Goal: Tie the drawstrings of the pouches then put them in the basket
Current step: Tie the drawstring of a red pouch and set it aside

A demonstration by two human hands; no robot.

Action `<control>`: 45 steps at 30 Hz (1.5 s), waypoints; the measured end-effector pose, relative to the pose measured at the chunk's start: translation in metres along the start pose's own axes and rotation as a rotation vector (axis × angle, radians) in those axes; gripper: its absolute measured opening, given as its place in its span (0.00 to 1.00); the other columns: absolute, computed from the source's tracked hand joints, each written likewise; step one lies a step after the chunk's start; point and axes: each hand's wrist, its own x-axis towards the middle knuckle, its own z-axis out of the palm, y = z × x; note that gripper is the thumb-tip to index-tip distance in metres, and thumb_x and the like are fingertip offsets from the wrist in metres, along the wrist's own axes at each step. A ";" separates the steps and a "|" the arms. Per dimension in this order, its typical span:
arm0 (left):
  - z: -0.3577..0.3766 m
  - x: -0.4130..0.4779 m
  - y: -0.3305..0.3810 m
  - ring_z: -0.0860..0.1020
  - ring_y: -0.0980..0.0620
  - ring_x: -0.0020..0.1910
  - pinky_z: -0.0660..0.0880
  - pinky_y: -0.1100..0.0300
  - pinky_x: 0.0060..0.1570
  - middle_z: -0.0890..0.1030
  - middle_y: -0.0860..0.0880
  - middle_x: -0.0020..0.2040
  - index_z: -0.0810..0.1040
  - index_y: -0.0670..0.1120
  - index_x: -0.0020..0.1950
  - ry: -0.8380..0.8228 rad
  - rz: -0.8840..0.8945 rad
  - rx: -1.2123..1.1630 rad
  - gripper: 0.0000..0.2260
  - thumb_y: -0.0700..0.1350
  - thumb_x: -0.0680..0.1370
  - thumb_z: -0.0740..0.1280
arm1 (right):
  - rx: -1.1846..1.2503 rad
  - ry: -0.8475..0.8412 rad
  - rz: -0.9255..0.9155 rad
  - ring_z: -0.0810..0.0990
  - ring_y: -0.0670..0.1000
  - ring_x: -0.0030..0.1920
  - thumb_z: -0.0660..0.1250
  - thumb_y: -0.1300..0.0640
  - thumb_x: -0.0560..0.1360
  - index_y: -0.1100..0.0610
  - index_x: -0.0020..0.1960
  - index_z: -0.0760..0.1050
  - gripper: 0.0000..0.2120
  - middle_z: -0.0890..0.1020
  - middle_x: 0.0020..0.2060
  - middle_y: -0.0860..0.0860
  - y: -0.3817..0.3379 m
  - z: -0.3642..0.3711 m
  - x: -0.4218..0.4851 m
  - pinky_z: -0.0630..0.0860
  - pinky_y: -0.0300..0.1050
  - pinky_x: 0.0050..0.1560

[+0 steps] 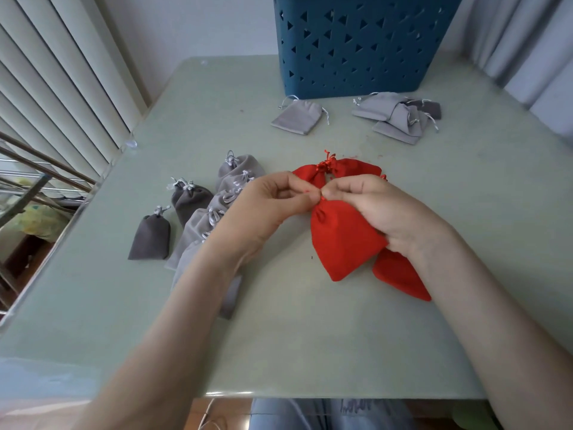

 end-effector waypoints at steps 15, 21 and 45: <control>0.014 0.014 -0.032 0.77 0.43 0.33 0.65 0.58 0.39 0.79 0.43 0.32 0.79 0.39 0.38 0.187 0.376 1.057 0.07 0.38 0.70 0.62 | -0.926 0.239 -0.246 0.73 0.47 0.37 0.65 0.56 0.77 0.57 0.44 0.77 0.06 0.73 0.32 0.45 0.022 0.010 0.015 0.60 0.39 0.36; 0.013 0.007 -0.027 0.72 0.44 0.29 0.63 0.54 0.36 0.75 0.43 0.30 0.75 0.39 0.37 0.377 0.579 1.121 0.03 0.32 0.68 0.65 | -0.734 0.299 -0.358 0.74 0.45 0.35 0.63 0.57 0.78 0.56 0.43 0.75 0.07 0.79 0.33 0.50 0.013 0.017 0.013 0.67 0.34 0.37; 0.017 -0.003 -0.021 0.73 0.57 0.42 0.66 0.77 0.45 0.80 0.48 0.40 0.77 0.40 0.46 0.414 0.589 0.662 0.03 0.40 0.76 0.67 | -0.057 0.092 -0.319 0.72 0.38 0.29 0.61 0.67 0.77 0.55 0.38 0.73 0.12 0.77 0.27 0.42 0.002 0.005 0.008 0.69 0.30 0.33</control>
